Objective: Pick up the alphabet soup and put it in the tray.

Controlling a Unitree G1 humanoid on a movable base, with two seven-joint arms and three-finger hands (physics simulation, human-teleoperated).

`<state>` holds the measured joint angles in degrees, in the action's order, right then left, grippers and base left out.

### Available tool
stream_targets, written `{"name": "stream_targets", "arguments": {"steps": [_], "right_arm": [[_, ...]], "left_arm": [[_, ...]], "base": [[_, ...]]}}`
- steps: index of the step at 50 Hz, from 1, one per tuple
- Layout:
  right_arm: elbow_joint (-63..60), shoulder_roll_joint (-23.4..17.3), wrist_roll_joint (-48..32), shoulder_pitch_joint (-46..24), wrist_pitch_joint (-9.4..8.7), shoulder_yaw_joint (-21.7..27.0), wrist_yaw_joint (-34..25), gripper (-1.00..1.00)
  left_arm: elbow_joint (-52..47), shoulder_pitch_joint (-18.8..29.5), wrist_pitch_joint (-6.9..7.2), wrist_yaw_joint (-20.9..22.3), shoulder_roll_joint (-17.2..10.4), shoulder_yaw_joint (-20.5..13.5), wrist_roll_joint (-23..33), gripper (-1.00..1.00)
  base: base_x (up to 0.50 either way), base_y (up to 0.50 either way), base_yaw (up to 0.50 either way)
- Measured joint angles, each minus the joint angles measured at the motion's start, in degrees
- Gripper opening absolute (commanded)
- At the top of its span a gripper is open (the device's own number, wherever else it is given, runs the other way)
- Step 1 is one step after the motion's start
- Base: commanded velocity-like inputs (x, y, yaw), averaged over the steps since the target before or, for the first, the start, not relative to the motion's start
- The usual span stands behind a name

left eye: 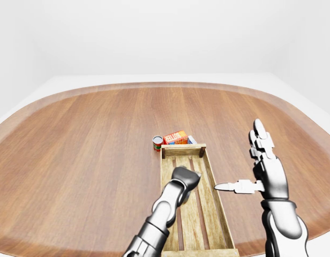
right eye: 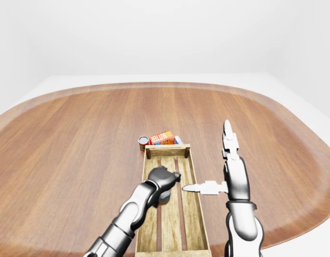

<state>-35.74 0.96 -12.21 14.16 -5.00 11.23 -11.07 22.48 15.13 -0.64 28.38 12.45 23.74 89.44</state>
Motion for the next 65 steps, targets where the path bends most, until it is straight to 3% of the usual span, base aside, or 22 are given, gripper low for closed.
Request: {"name": "stream_targets", "arguments": {"steps": [23,44,65], "right_arm": [[0.43,-0.05,-0.27,-0.06,0.0,-0.29,0.09,1.0],[1.45,-0.25,-0.85,-0.16,0.0,-1.26,0.65,1.0],[1.69,-0.37,-0.9,-0.42,0.0,-1.16,0.95,1.0]], "left_arm": [[-4.05,1.01,1.23,-0.61,-0.16,-1.81,-3.89,1.0],[-13.22,4.03,5.61,-0.11,-2.21,-6.24,-13.87,1.0],[-15.54,7.16,5.64,-2.4,-5.61,-10.78,-21.33,1.0]], "base": [[0.0,0.0,0.0],[0.0,0.0,0.0],[0.0,0.0,0.0]]}}
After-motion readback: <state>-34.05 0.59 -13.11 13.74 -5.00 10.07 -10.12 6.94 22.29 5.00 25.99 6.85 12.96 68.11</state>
